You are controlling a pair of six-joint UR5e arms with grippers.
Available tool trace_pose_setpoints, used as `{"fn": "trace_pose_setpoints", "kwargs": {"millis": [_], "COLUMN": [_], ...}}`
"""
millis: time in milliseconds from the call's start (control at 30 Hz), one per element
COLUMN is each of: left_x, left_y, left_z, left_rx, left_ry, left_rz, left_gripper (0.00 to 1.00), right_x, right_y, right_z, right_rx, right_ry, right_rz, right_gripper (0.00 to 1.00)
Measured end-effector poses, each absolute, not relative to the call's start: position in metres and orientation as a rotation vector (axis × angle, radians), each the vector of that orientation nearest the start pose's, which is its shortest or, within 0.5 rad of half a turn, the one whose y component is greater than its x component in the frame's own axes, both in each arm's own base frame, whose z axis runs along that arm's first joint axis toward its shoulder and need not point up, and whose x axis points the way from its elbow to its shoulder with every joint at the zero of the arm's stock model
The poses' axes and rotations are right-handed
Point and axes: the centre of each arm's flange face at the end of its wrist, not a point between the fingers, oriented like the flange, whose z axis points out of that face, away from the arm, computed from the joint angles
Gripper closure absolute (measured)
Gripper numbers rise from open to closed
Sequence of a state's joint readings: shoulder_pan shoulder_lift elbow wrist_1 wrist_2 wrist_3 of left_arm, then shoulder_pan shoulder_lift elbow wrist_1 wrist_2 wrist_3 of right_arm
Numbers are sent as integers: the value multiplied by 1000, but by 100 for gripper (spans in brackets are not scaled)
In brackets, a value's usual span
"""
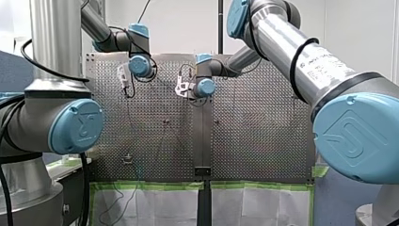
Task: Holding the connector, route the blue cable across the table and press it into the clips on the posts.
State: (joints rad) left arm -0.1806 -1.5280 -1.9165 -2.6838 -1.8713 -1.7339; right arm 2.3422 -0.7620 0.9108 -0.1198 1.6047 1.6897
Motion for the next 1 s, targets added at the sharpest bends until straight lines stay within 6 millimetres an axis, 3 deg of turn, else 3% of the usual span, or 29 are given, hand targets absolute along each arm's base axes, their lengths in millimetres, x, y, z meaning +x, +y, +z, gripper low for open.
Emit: {"fn": "trace_pose_setpoints", "kwargs": {"millis": [100,567,700,1000], "left_x": [441,451,457,474], "left_y": [-195,-251,-248,-213], "left_z": [389,365,372,374], "left_rx": [-222,-140,-151,-168], "left_ry": [1402,1445,1429,1441], "left_rz": [-55,49,93,246], "left_gripper": [0,0,0,0], "right_x": [644,638,638,637], "right_y": [-479,-487,-488,-489], "right_z": [295,295,295,295], "right_rx": [-2389,-2391,-2391,-2391], "right_ry": [1234,1247,1249,1252], "right_rz": [-2448,-2451,-2452,-2453], "right_gripper": [100,100,100,100]}}
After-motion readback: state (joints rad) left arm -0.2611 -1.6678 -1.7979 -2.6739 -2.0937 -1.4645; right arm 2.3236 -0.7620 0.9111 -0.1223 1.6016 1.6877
